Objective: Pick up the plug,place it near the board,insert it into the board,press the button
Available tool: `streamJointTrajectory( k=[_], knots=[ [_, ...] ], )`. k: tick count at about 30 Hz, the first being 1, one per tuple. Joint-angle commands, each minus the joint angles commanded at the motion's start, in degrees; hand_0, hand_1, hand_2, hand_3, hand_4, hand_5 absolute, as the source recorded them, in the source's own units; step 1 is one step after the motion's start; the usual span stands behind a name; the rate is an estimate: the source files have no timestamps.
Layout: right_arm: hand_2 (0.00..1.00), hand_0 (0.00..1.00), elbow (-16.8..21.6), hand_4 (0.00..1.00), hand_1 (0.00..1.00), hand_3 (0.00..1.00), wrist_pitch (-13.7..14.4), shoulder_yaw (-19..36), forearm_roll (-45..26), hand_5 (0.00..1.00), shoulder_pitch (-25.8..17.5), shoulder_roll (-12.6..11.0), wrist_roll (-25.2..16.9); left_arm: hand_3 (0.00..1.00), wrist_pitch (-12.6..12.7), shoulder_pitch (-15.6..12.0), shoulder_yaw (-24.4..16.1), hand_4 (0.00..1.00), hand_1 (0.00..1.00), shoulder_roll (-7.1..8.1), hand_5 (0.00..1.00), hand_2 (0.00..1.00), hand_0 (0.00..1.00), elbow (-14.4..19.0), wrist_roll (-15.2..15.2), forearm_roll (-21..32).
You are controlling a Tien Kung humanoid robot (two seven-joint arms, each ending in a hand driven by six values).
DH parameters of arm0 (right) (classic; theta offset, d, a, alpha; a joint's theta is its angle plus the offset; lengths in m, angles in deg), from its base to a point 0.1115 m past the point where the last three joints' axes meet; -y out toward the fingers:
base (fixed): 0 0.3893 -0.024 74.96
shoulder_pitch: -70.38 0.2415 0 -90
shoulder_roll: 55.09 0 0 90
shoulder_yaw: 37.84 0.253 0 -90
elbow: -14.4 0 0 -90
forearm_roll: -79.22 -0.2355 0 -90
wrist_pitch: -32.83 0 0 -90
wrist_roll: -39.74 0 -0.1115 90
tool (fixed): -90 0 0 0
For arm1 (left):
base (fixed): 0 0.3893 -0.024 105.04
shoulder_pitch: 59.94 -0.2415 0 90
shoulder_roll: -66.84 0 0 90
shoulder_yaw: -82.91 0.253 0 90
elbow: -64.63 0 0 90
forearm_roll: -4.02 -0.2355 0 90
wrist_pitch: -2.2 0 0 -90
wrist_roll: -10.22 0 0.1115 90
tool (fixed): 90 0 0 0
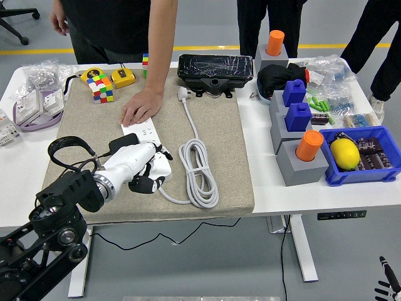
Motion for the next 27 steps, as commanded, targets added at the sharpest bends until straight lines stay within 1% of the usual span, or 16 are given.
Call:
streamJointTrajectory(
  k=[4,5,8,12,16,18,22,23,27],
  knots=[
    [0.750,0.800,0.0,0.998,0.763,0.811,0.1,-0.1,-0.1,0.998,0.1,0.0,0.0,0.803,0.3,0.3,0.2,0.632,0.029,-0.27,0.002,0.129,0.179,0.0,-0.7,-2.1],
    [0.749,0.799,0.0,0.998,0.762,0.810,0.1,-0.1,0.0,0.998,0.1,0.0,0.0,0.876,0.3,0.3,0.2,0.622,0.030,-0.34,0.002,0.130,0.180,0.0,-0.8,-2.4],
    [0.749,0.799,0.0,0.998,0.762,0.810,0.1,-0.2,-0.1,0.998,0.0,0.0,0.1,0.876,0.1,0.2,0.3,0.622,0.030,-0.54,0.002,0.130,0.180,-1.2,-0.8,-3.2],
    [0.749,0.799,0.0,0.998,0.762,0.810,0.2,0.1,0.2,0.998,-0.1,0.0,0.1,0.872,-0.1,0.3,0.4,0.612,0.032,-0.93,0.002,0.132,0.183,-4.8,-1.3,-3.5],
    [0.749,0.799,0.0,0.998,0.762,0.810,0.2,0.3,0.3,0.998,0.1,0.0,0.1,0.872,-0.2,0.2,0.4,0.612,0.032,-1.10,0.002,0.132,0.183,-6.8,-1.4,-3.7],
    [0.749,0.799,0.0,0.998,0.763,0.810,0.1,0.1,0.1,0.998,0.1,0.0,0.1,0.862,-0.4,0.2,0.4,0.618,0.035,-1.09,0.002,0.132,0.183,-7.5,-1.5,-3.5],
    [0.749,0.799,0.0,0.998,0.763,0.810,0.1,0.2,0.2,0.998,0.1,0.0,0.1,0.862,-0.6,0.3,0.2,0.618,0.035,-1.06,0.002,0.132,0.183,-7.8,-1.6,-3.7],
    [0.749,0.798,0.0,0.998,0.763,0.810,0.1,0.2,0.2,0.998,0.1,0.0,0.1,0.777,-0.8,0.3,0.2,0.610,0.030,-1.06,0.002,0.133,0.179,-7.9,-1.5,-3.7],
    [0.749,0.798,0.0,0.998,0.763,0.810,0.2,0.1,0.0,0.998,0.2,0.0,0.0,0.777,-1.9,0.2,0.0,0.610,0.030,-1.00,0.002,0.133,0.179,-8.2,-1.3,-3.6]
  ],
)
